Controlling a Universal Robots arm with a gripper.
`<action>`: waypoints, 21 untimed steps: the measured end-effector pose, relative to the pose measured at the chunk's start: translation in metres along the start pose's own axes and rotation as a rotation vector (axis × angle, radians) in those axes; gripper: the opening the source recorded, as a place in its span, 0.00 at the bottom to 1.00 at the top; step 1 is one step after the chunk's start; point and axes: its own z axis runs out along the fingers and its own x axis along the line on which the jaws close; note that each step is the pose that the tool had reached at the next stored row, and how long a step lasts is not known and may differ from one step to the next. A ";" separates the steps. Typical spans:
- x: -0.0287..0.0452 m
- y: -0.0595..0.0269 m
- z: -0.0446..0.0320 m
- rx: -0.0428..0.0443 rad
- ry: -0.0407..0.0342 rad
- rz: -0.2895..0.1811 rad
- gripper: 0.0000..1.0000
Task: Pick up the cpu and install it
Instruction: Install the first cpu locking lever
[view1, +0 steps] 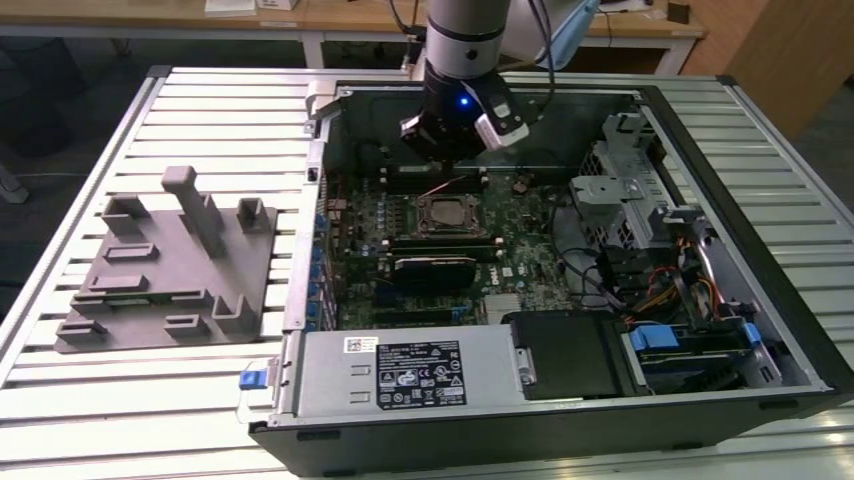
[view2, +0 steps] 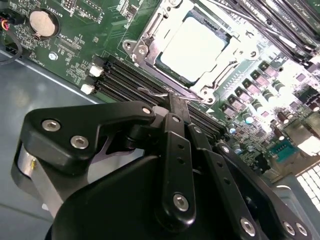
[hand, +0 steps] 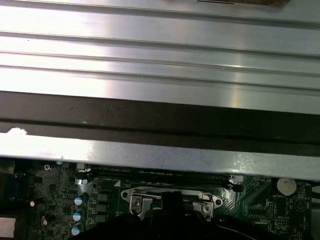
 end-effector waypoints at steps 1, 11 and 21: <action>-0.0004 0.0000 0.0006 0.0000 0.0001 -0.001 0.11; -0.0039 0.0016 0.0035 -0.0001 0.0002 -0.003 0.11; -0.0083 0.0046 0.0059 0.0000 0.0002 -0.003 0.11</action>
